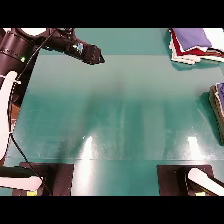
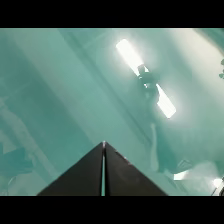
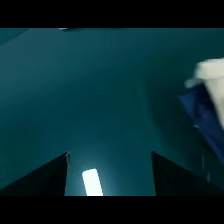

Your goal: Fold the shirts.

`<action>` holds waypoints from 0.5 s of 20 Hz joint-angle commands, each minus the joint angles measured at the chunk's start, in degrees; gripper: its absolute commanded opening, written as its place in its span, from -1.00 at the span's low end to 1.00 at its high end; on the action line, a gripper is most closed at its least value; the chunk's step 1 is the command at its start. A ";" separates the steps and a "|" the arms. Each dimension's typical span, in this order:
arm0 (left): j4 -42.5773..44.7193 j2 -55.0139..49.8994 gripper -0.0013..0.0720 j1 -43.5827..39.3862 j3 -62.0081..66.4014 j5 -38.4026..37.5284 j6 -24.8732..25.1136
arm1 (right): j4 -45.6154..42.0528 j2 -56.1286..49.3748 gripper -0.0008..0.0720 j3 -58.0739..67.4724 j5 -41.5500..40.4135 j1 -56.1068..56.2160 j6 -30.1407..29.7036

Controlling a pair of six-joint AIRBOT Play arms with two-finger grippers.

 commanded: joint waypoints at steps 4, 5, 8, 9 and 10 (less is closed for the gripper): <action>-0.09 0.04 -0.90 -0.02 0.00 0.17 -0.04 | 0.92 -5.03 -0.95 0.24 -0.35 23.04 -0.04; -0.09 0.04 -0.90 -0.02 0.00 0.17 -0.04 | 0.90 -5.79 -0.93 0.24 -0.68 24.98 -0.11; -0.09 0.04 -0.90 -0.02 0.00 0.17 -0.04 | 0.90 -7.52 -0.93 0.24 -1.01 28.96 -0.11; -0.09 0.04 -0.91 -0.04 0.00 0.17 -0.07 | 0.92 -7.89 -0.93 0.24 -0.96 29.59 -0.11; -0.09 0.04 -0.90 -0.02 0.00 0.17 -0.07 | 0.92 -8.22 -0.93 0.24 -0.96 30.03 -0.11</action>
